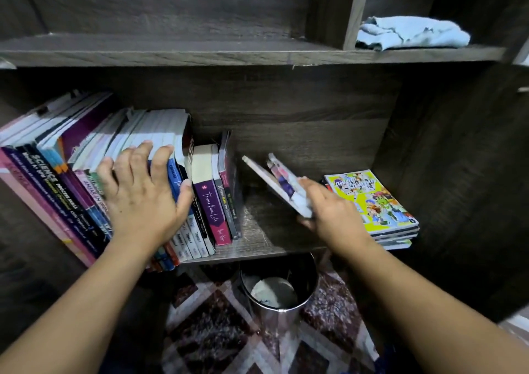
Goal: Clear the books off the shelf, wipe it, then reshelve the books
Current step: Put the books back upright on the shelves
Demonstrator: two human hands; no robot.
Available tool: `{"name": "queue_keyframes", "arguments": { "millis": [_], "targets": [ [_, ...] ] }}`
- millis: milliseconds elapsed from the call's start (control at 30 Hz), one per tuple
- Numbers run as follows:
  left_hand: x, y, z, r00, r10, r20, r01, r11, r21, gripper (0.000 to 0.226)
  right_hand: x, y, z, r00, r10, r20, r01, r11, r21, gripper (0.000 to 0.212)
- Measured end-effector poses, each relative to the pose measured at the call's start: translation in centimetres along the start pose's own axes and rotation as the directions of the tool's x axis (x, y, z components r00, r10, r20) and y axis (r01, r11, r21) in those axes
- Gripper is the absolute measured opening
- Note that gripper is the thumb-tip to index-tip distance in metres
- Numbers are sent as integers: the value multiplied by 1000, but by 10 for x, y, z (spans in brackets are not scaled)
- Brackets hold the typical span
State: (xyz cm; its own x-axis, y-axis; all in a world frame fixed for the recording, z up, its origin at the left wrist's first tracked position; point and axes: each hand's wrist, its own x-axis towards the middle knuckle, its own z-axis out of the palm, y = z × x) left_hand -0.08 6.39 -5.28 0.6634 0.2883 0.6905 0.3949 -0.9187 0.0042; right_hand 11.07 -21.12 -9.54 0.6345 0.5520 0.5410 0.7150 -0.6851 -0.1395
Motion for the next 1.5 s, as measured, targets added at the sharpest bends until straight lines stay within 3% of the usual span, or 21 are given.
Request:
{"name": "queue_keyframes", "arguments": {
  "millis": [167,267,367,433,533,600,733,767,800,933,1000,1067,1167,1300,1367,1500],
  "targets": [
    [1,5,-8,999,-26,47,22,997,79,58,4,6,-35,970,-69,-233,49,994,-93,65],
    [0,7,-13,995,-40,93,27,991,133,61,6,26,-41,964,-87,-250,43,983,-178,66],
    [0,11,-15,992,-59,112,42,988,148,61,0,46,-28,989,-66,-135,22,951,-308,55],
    [1,12,-15,991,-67,115,52,990,132,61,-13,62,-19,995,35,97,1,937,-349,59],
    [0,10,-14,995,-45,94,36,995,94,60,-35,83,-12,856,311,414,-227,944,-240,70],
    [-1,8,-14,996,-36,81,30,997,76,59,-40,91,-8,791,406,459,-339,914,-225,79],
    [-1,9,-13,998,-39,47,37,999,39,56,-39,87,-8,621,480,620,-367,876,-312,109],
    [-1,10,-13,998,-42,43,41,999,32,57,-35,84,-9,588,500,636,-396,863,-312,109],
    [-1,10,-14,998,-48,44,47,999,27,60,-30,81,-7,588,520,619,-427,850,-309,103],
    [-1,11,-15,998,-41,43,41,999,5,64,-6,68,11,739,579,345,-437,802,-407,70],
    [-1,10,-15,999,-29,45,29,999,22,65,7,63,25,755,603,259,-487,779,-394,58],
    [-1,9,-15,998,-23,56,20,999,46,65,20,63,38,715,651,256,-542,747,-386,57],
    [-1,8,-14,998,-27,58,25,999,39,65,31,72,51,594,761,260,-651,645,-400,59],
    [-2,8,-13,999,-20,50,18,999,43,65,43,83,59,513,808,290,-672,588,-450,61],
    [-2,8,-14,999,-18,51,15,999,46,65,49,77,64,500,814,295,-663,579,-474,56],
    [-2,6,-16,997,-4,71,-1,998,66,66,48,73,67,551,794,257,-583,586,-562,53]
  ]
}}
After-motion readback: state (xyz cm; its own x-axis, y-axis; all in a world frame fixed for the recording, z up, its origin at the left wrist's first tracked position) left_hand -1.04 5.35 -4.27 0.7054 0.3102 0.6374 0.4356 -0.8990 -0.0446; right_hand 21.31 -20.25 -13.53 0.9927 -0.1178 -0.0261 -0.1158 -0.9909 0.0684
